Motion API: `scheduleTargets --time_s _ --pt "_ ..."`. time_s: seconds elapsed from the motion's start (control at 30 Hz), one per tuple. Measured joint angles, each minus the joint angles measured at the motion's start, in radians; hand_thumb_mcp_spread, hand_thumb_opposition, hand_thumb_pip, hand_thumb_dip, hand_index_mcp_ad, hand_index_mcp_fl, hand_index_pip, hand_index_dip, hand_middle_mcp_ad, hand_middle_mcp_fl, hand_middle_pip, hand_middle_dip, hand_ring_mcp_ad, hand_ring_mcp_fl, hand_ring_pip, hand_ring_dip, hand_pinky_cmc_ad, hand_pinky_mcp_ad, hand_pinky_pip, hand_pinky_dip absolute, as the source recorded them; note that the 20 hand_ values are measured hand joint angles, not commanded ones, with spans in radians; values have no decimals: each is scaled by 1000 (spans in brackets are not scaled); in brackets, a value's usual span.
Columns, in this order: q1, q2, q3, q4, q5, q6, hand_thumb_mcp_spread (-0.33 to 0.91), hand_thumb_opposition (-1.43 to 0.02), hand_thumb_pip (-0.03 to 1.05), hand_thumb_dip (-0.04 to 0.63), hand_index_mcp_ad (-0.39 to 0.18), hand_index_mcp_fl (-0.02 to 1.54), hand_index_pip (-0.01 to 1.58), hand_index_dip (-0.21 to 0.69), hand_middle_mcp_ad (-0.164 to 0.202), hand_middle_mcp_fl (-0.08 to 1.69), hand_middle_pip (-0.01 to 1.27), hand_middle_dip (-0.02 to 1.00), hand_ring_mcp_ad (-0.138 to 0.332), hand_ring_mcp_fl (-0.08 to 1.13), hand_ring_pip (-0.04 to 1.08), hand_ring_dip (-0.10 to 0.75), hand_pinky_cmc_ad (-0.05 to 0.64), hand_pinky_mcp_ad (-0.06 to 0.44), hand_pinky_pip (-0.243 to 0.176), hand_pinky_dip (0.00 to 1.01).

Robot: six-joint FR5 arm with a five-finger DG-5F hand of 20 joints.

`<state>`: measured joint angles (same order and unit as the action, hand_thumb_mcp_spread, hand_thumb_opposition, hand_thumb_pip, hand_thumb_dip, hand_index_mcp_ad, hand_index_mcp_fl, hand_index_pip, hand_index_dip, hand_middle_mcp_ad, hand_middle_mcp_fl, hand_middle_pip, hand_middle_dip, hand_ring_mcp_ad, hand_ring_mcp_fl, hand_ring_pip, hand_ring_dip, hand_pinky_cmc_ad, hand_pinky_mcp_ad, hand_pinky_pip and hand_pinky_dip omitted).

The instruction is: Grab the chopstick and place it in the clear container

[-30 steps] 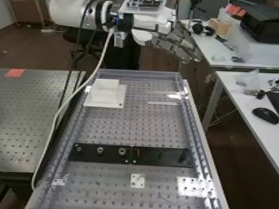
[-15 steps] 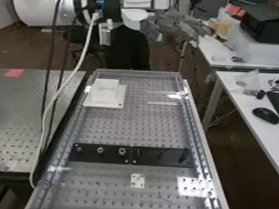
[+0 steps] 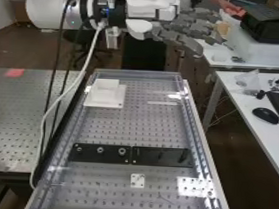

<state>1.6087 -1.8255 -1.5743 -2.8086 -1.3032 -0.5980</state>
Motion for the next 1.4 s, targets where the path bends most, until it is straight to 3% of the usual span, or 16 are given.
scheduleTargets --time_s 0.07,0.27,0.37,0.6,1.07,1.4 --pt "4 -6 -2 12 19 9 143 -745 398 51 -136 59 7 195 84 75 87 309 194 14 77 169 380 262 -61 407" --pt "22 -38 19 36 143 -19 113 -730 414 0 -80 21 10 126 112 75 87 202 192 12 72 79 382 264 -75 284" --pt "33 -57 60 11 175 -32 101 -730 482 3 -80 24 23 112 108 70 98 169 192 10 75 63 379 265 -79 251" --pt "51 -93 150 -78 249 -53 51 -730 524 -12 -79 26 35 77 112 73 105 138 192 12 77 45 382 264 -87 206" --pt "36 -131 219 -130 221 -71 37 -745 559 -21 -79 26 37 54 112 73 119 138 192 12 75 33 380 264 -91 204" --pt "33 -136 233 -155 206 -83 24 -742 567 -17 -79 24 38 42 108 70 119 133 192 12 79 37 380 264 -91 204"
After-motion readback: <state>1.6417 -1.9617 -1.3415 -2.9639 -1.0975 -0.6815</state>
